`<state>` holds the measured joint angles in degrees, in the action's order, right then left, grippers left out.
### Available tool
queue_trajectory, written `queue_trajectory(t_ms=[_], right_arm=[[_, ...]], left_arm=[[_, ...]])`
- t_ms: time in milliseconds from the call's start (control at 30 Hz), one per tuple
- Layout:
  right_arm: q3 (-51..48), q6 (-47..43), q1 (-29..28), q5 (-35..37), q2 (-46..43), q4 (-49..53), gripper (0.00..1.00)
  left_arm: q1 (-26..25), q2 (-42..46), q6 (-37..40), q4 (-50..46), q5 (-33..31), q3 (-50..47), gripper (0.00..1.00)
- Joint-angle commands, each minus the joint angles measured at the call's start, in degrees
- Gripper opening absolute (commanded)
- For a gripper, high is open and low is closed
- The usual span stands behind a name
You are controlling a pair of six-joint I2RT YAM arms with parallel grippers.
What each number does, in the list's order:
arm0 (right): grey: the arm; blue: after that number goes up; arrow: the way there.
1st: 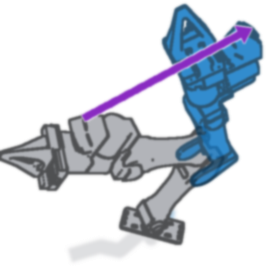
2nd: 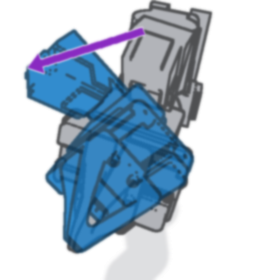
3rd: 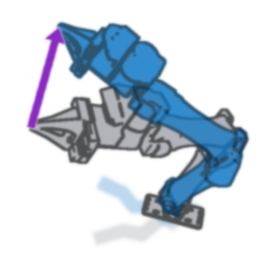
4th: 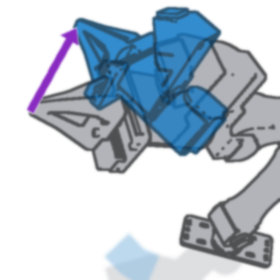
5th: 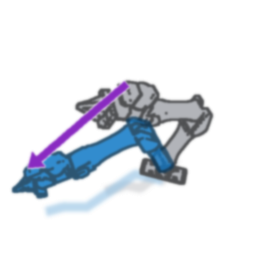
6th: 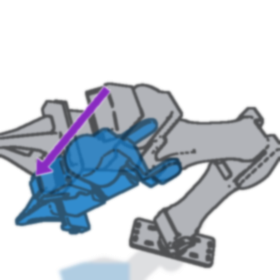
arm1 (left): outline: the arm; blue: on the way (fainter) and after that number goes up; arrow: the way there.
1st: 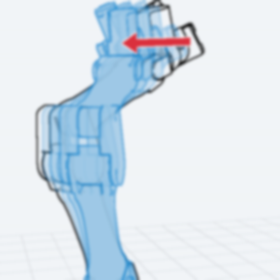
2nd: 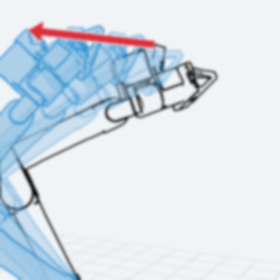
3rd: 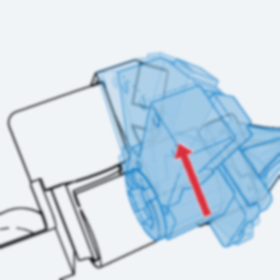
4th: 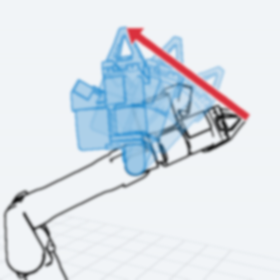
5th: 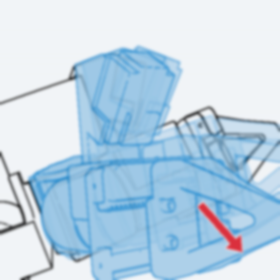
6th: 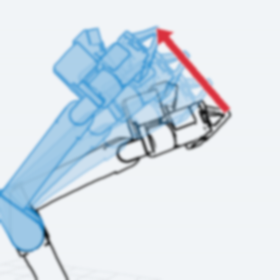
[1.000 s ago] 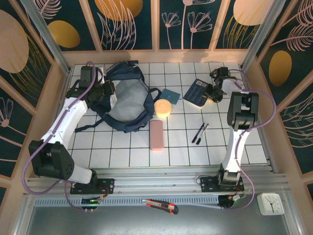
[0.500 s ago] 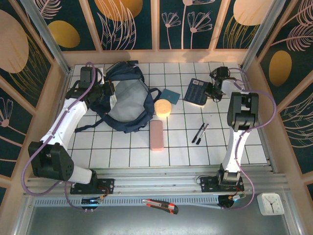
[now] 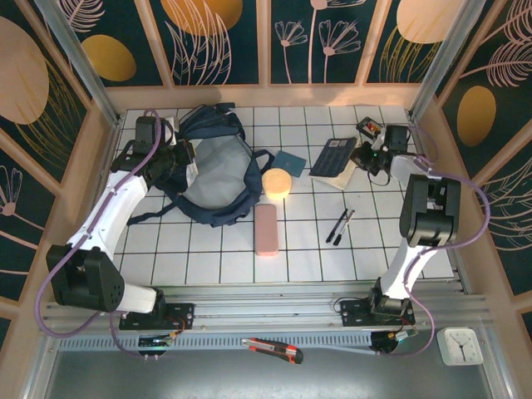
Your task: Pack the student bag
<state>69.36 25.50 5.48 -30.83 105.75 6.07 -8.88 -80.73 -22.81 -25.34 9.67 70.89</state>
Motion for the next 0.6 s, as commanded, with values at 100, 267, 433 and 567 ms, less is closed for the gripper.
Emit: queue_trajectory(t_ms=[100,267,433,567], right_arm=[[-2.9,2.4,-0.7,-8.6,-9.2,-5.8,0.00],[-4.1,4.0,-3.2,-10.7,-13.4,-5.8,0.00],[-1.6,1.8,-3.2,-3.0,-10.8,7.0,0.19],[-0.7,0.2,-2.9,2.0,-9.1,9.9,0.56]], left_arm=[[0.5,2.8,-3.1,8.4,2.7,-1.3,0.00],[0.5,2.2,-3.9,10.1,4.2,-2.8,0.00],[0.4,1.9,-3.7,10.5,4.9,-3.3,0.35],[-0.2,4.7,-2.4,11.0,3.5,-3.5,0.99]])
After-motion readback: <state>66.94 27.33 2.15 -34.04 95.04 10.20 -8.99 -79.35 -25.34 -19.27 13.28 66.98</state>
